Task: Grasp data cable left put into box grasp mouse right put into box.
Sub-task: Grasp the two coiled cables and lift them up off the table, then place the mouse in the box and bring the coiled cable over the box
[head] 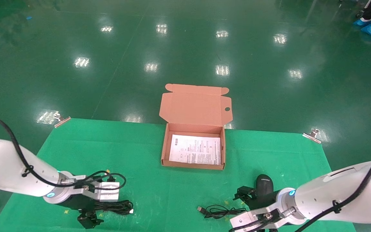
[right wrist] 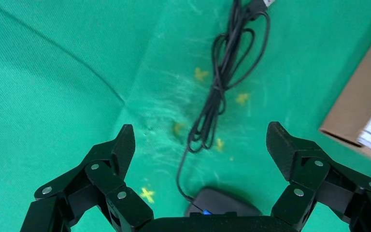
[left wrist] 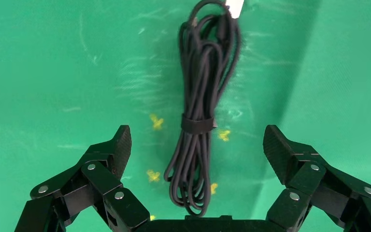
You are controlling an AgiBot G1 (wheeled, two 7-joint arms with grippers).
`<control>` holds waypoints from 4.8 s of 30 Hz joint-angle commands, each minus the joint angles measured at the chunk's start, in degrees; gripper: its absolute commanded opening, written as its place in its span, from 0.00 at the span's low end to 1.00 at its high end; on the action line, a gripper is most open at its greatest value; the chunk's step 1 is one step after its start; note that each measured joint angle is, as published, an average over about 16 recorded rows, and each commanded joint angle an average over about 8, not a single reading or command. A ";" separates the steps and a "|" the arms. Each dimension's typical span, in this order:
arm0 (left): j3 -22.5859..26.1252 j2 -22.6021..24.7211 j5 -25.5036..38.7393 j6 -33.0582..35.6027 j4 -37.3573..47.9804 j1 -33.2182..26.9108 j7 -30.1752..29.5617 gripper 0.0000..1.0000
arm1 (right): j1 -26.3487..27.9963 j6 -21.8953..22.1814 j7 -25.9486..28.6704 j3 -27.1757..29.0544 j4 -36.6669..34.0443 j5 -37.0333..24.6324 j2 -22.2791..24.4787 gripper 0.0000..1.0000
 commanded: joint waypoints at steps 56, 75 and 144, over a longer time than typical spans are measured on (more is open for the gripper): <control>-2.32 5.91 -3.84 -7.83 23.57 -2.11 8.82 0.00 | 1.53 6.16 -0.88 -0.75 -16.93 -2.90 -7.82 0.00; -2.32 5.83 -3.86 -7.85 23.36 -2.15 8.79 0.00 | 1.51 6.09 -0.84 -0.73 -16.81 -2.86 -7.75 0.00; -7.04 2.54 13.88 -18.94 -6.97 -11.55 -8.98 0.00 | 28.76 22.22 -3.08 14.08 -39.31 16.93 -20.31 0.00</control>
